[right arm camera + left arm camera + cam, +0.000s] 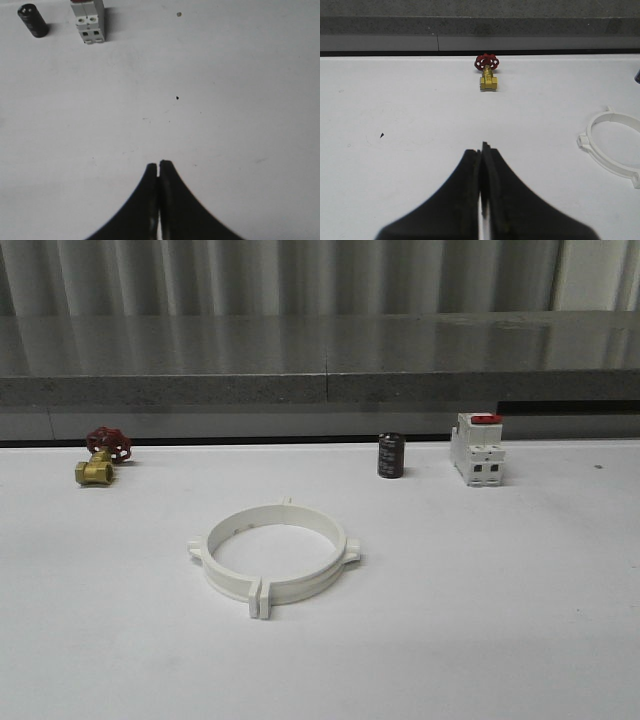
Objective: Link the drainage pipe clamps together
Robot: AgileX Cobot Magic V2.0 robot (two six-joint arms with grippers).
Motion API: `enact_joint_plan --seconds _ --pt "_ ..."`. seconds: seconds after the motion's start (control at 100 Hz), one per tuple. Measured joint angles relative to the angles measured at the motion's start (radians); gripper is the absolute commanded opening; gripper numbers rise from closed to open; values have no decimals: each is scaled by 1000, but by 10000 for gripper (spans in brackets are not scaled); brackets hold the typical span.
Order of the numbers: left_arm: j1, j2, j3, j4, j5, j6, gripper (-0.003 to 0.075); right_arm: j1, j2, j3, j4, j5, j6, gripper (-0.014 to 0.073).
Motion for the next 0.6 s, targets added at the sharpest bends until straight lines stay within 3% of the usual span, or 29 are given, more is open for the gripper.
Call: enact_joint_plan --seconds 0.15,0.3,0.6 --pt "0 0 0 0 0 0 -21 -10 -93 113 18 -178 0 -67" --pt "0 0 0 0 0 0 -21 -61 -212 216 74 -245 -12 -67" --pt "0 0 0 0 0 0 -21 -129 -455 392 224 -317 -222 -67"
